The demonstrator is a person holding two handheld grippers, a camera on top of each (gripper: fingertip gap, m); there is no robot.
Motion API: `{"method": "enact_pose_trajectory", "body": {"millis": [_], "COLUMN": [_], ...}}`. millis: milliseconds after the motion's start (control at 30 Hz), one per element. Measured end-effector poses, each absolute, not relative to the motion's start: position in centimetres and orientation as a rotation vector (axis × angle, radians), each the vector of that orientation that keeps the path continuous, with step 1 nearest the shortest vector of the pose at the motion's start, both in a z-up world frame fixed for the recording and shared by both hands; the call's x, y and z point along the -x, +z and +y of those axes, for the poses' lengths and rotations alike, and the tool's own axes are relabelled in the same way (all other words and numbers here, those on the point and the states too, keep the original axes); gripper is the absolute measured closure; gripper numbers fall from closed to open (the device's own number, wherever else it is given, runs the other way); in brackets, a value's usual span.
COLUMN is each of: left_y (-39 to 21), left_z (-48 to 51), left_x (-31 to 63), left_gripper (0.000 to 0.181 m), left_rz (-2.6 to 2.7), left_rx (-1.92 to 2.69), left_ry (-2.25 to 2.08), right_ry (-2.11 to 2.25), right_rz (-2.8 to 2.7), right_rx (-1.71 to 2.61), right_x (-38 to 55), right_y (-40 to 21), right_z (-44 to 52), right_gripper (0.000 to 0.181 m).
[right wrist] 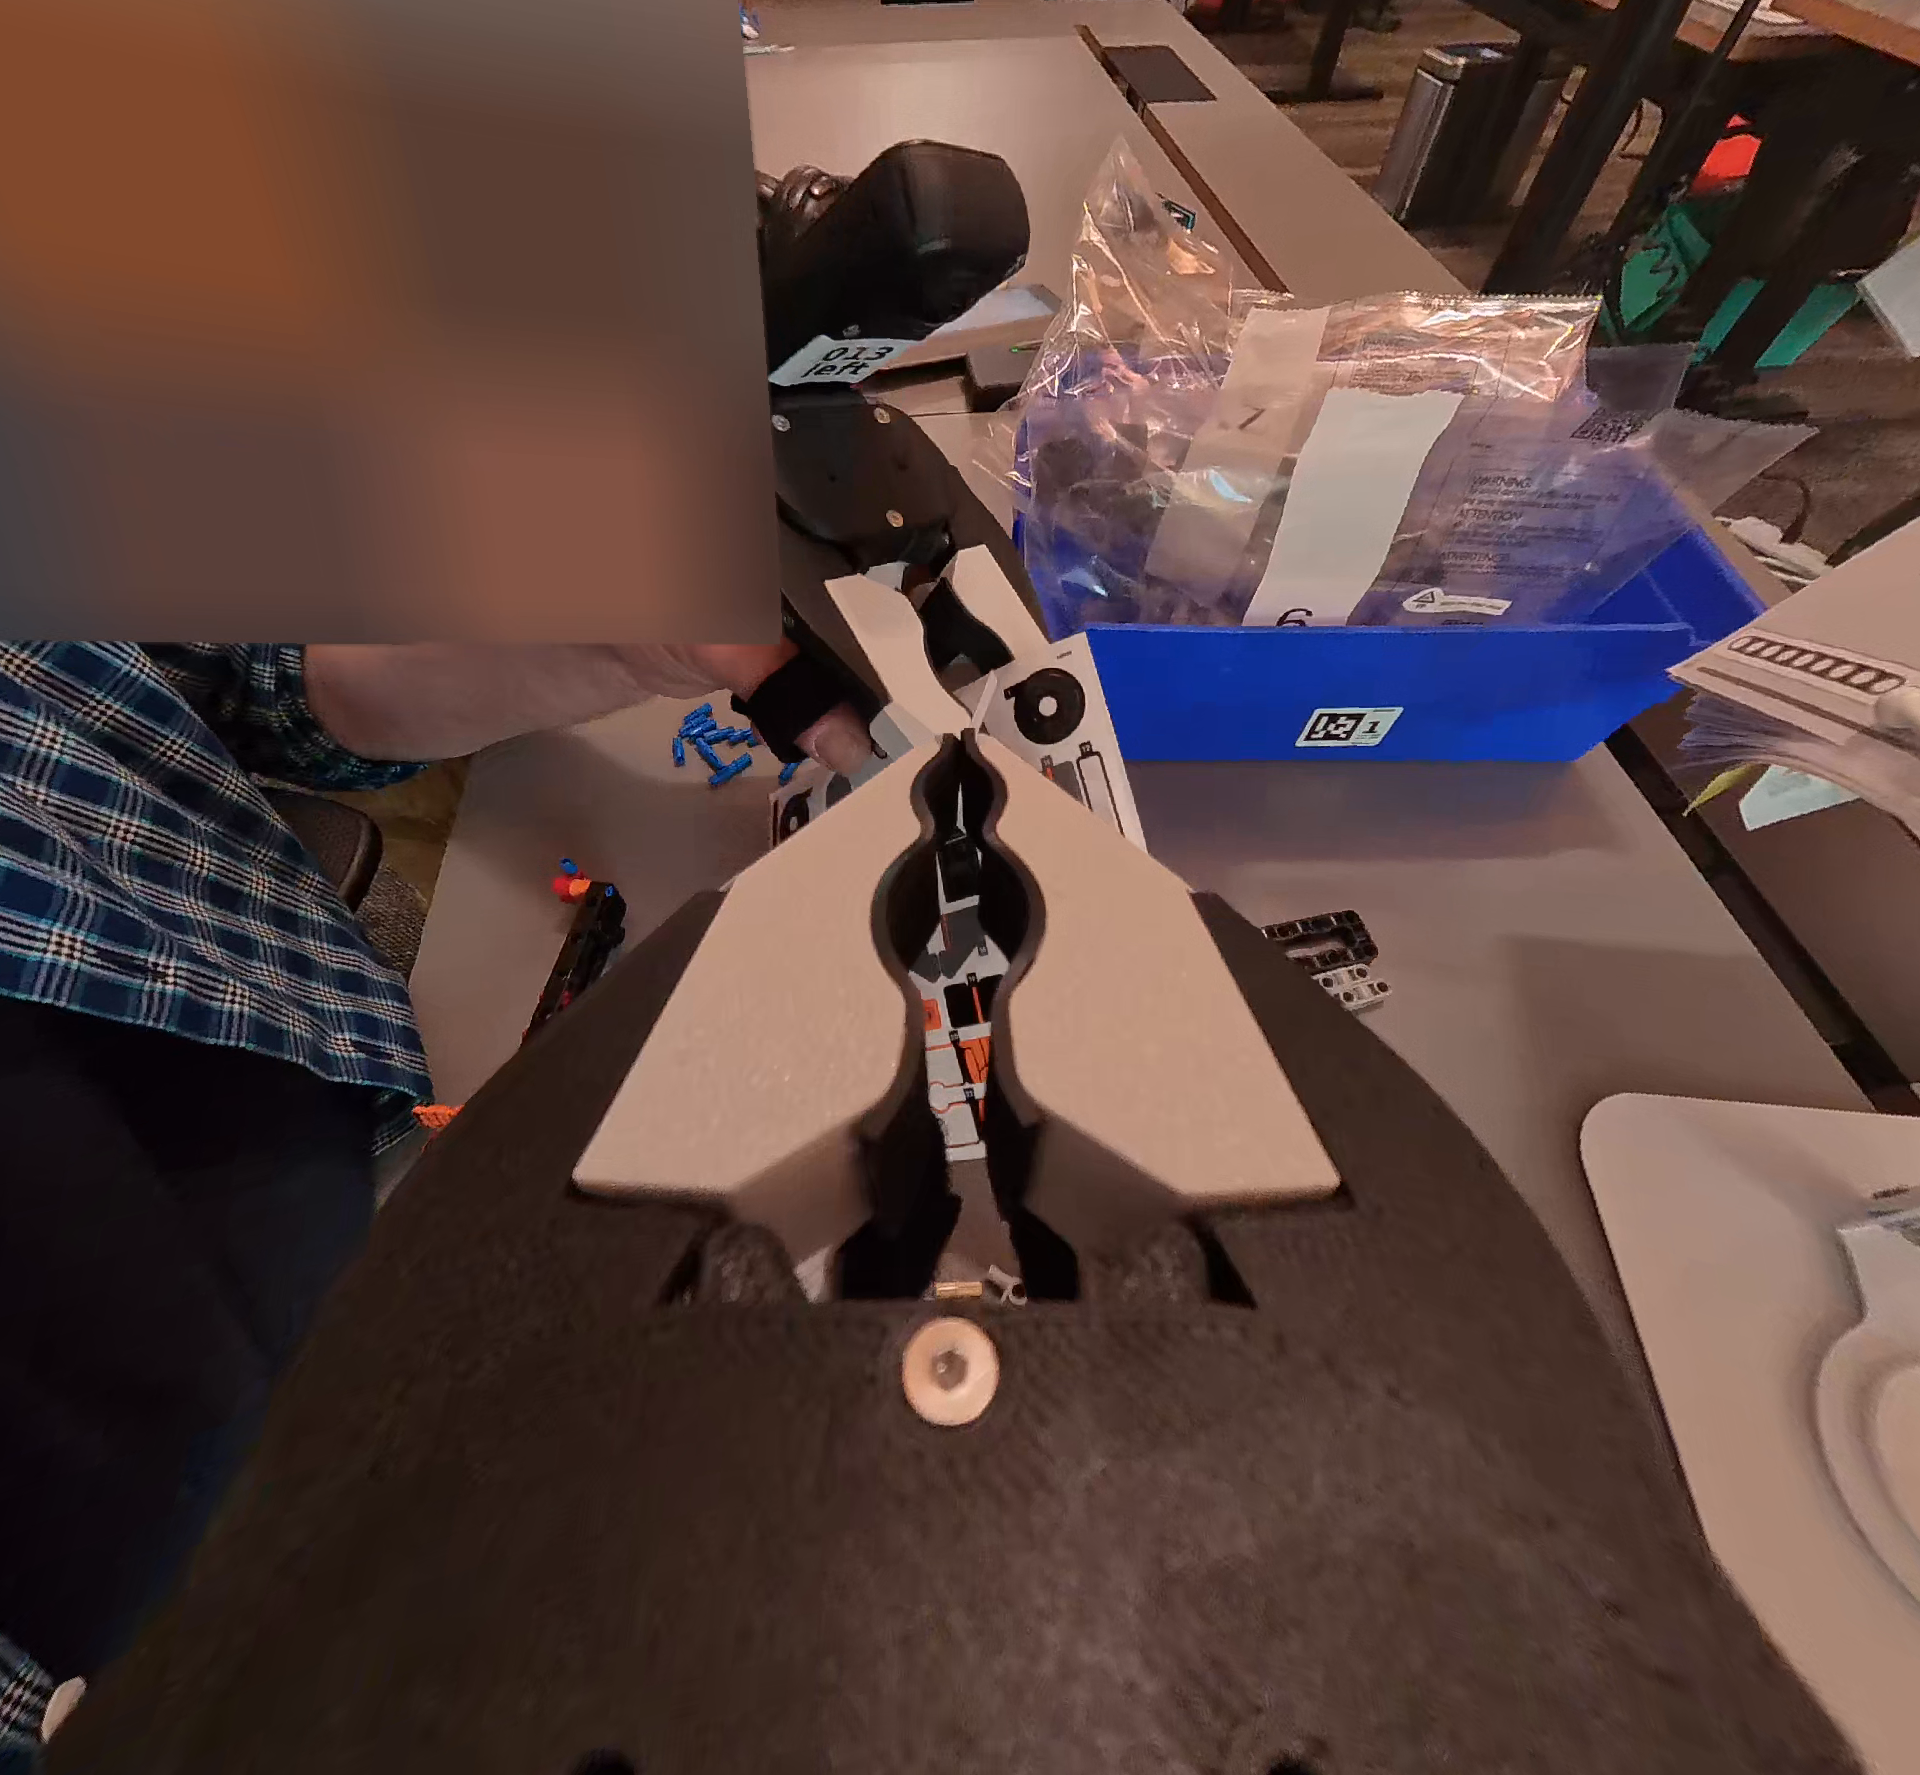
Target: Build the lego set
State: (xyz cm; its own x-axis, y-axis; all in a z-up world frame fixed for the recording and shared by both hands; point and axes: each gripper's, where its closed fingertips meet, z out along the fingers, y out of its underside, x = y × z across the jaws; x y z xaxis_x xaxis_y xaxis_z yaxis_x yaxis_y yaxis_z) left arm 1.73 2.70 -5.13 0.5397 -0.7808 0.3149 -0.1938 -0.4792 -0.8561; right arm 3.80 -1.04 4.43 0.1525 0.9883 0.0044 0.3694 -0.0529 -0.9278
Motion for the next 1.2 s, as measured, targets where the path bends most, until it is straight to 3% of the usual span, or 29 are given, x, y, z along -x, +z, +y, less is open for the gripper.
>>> {"method": "enact_pose_trajectory", "body": {"millis": [33, 167, 567, 933, 1033, 1200], "left_y": [-5.6, -7.6, -9.6, -10.2, -9.8, -9.6], "left_z": [2.8, 2.6, 1.6, 0.0, -0.1, -0.3], "left_x": [-1.6, -1.3, -0.2, 1.1, 1.6, 2.3], "left_gripper": [0.151, 0.121, 0.052, 0.08, 0.096, 0.101], "left_rz": [0.801, 0.865, 0.986, 1.149, 1.166, 1.142], "left_rx": [1.985, 2.086, 2.183, 2.19, 2.158, 2.149], "left_ry": [-0.885, -0.759, -0.535, -0.4, -0.385, -0.387], "right_ry": [0.911, 0.922, 1.028, 1.217, 1.242, 1.262], "right_rz": [-1.349, -1.352, -1.302, -1.154, -1.137, -1.132], "right_rx": [1.572, 1.579, 1.615, 1.661, 1.666, 1.661], "right_x": [-3.7, -3.4, -2.5, -2.9, -3.1, -3.1], "right_y": [4.3, 3.8, 3.4, 3.4, 3.2, 3.4], "right_z": [-1.0, -1.0, -0.5, -0.2, -0.3, -0.6], "right_gripper": [0.181, 0.181, 0.181, 0.181, 0.181, 0.181]}}
